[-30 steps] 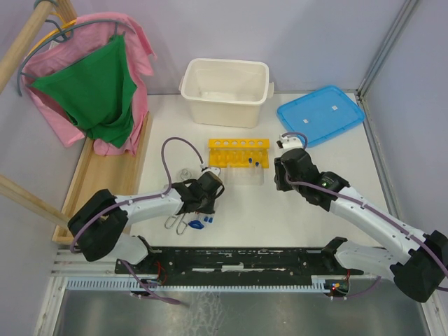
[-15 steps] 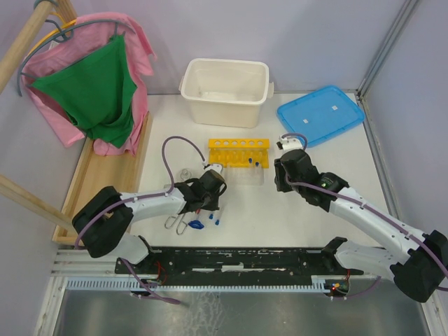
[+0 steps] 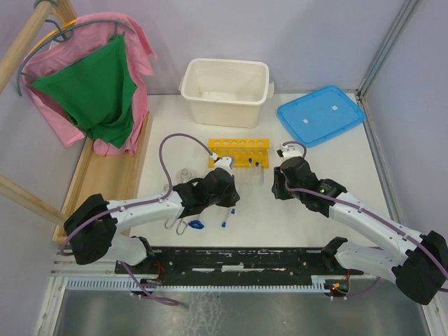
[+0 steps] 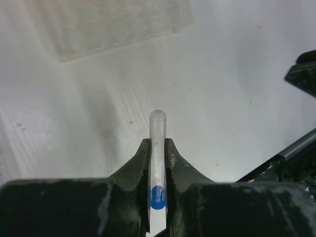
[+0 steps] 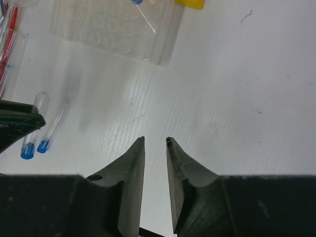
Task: Organize the chemistry lab equipment
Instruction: Insert the test tube into the slot of the test tube rack, then pick up the test tube at the center of the board.
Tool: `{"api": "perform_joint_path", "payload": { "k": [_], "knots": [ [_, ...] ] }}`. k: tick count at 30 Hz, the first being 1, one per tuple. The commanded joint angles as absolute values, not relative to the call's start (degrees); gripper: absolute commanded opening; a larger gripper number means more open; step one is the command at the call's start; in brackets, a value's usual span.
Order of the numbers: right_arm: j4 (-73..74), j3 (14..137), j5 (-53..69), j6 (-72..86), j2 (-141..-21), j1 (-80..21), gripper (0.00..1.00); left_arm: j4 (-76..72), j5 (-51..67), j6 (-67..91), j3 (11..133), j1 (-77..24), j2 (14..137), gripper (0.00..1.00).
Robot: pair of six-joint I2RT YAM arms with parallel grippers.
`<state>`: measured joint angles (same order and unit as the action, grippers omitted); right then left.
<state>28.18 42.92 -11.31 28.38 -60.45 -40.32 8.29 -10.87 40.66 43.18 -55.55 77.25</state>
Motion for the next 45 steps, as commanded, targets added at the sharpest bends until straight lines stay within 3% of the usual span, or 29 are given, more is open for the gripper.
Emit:
{"api": "perform_joint_path", "payload": {
  "k": [1,9,20,32,39,45],
  "knots": [
    [24.2,39.8,-8.7,32.3,-58.0,-41.5,0.32,1.0,-9.1,44.4,47.1,-59.1,83.5,0.04],
    [25.8,36.7,-8.8,35.1,-54.2,-44.2,0.32,-6.6,-9.0,46.2,46.4,-60.0,94.4,0.03],
    [22.3,32.9,-7.1,39.1,-52.9,-50.0,0.36,-7.4,-8.1,44.9,50.1,-61.4,99.9,0.25],
    [20.7,31.4,-8.4,40.7,-52.9,-51.2,0.39,-3.7,-10.7,43.9,50.3,-61.9,97.9,0.31],
    [16.0,27.5,-7.5,44.5,-50.6,-52.5,0.23,-1.3,-12.6,41.8,52.5,-62.0,97.4,0.29],
    [13.2,23.9,-7.7,47.3,-49.7,-54.2,0.15,0.6,-14.5,40.3,53.3,-62.1,97.0,0.3]
  ]
}}
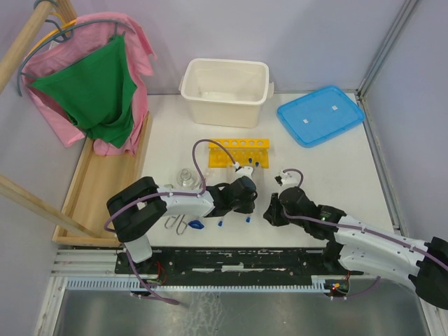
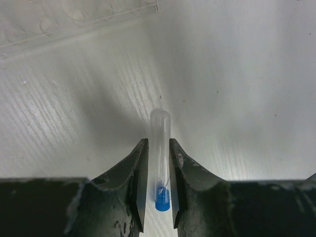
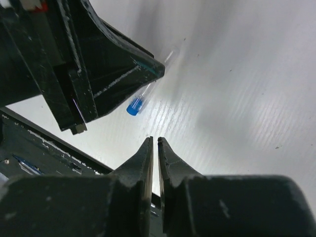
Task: Organize the chemistry lab equipment
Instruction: Pick up the test tube at the center of the board.
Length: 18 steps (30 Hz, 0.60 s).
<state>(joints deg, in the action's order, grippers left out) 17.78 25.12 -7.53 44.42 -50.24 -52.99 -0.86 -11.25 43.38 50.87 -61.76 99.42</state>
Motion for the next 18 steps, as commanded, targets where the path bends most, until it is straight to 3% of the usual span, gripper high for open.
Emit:
{"api": "perform_joint_path", "payload": {
  "k": [1,18],
  "knots": [
    [12.2,23.4,-7.5,47.6,-49.9,-54.7,0.14,0.5,-14.7,40.2,53.3,-62.0,96.9,0.3],
    [-3.5,24.3,-17.8,49.6,-64.1,-70.3,0.1,2.6,-17.3,37.5,56.3,-61.9,97.2,0.3]
  ]
}}
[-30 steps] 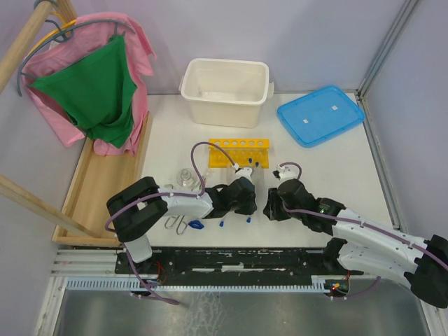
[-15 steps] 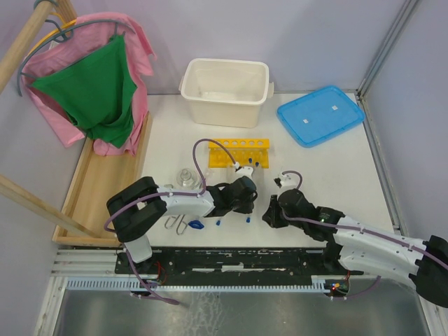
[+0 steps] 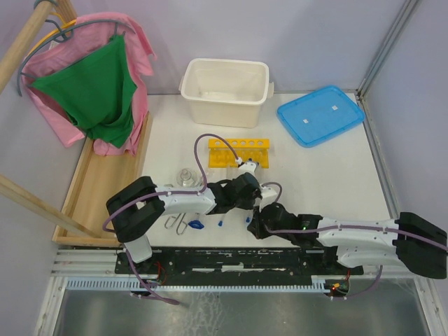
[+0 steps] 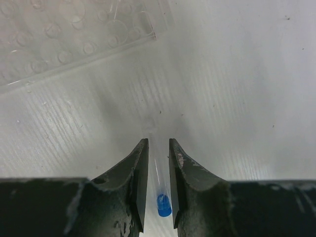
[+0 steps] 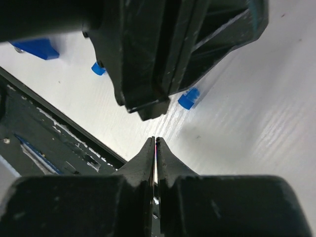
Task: Organize the chemistry lab equipment
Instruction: Pick up the test tube at the center of the board.
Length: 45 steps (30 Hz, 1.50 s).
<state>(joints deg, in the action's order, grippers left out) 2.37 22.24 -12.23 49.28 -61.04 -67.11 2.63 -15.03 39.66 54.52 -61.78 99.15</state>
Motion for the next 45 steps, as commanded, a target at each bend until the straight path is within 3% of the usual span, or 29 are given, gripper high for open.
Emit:
{"api": "perform_joint_path", "payload": {
  "k": [1,27,45],
  "knots": [
    [-3.8,24.6,-18.9,49.4,-65.3,-71.0,0.1,2.6,-17.2,37.5,56.2,-61.9,97.4,0.3],
    [-19.6,20.6,-26.9,43.6,-74.6,-74.4,0.1,-1.1,-15.8,36.7,55.0,-60.1,98.7,0.29],
    [-13.7,22.4,-33.8,44.3,-75.6,-74.9,0.09,-3.9,-11.2,36.6,55.1,-59.1,104.8,0.29]
  ]
}}
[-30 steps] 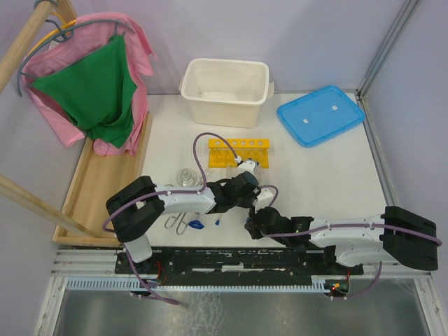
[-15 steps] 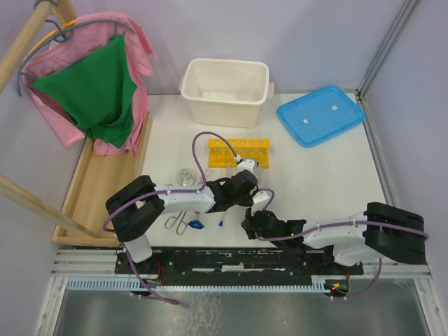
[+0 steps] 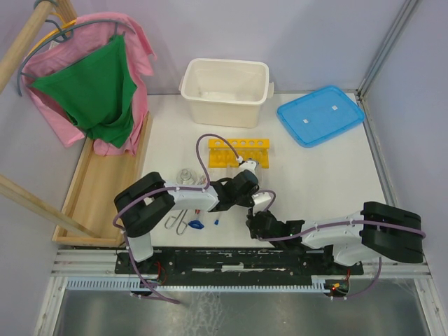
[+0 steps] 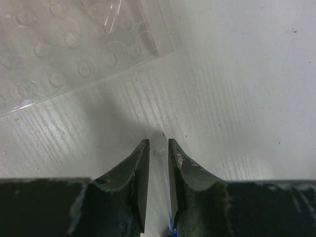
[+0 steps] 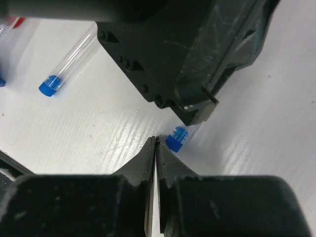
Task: Organize the chemistry lab equipment
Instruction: Pick up the test tube at the center of the board.
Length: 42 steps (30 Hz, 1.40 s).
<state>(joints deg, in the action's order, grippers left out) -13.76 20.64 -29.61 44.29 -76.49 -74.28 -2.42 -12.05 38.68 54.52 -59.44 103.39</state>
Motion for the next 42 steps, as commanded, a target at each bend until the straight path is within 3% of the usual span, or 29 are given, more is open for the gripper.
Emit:
{"api": "perform_joint_path", "payload": {
  "k": [1,22,26,32,42],
  "knots": [
    [-12.9,22.3,-34.4,44.7,-75.3,-75.0,0.09,-3.9,-11.1,36.6,54.8,-59.1,104.9,0.28],
    [2.1,22.6,-44.6,48.9,-66.4,-75.1,0.09,-2.3,-11.1,37.1,48.3,-59.1,99.1,0.26],
    [-2.6,21.5,-39.4,46.1,-64.3,-75.1,0.09,-2.2,-11.6,37.5,47.2,-59.1,98.7,0.25],
    [-14.2,23.7,-21.9,35.8,-67.7,-76.0,0.11,-2.5,-11.5,37.5,47.9,-59.1,99.9,0.25],
    [-17.3,24.9,-25.7,39.5,-77.9,-76.7,0.1,-1.0,-12.5,37.3,47.6,-59.1,97.5,0.25]
  ]
}}
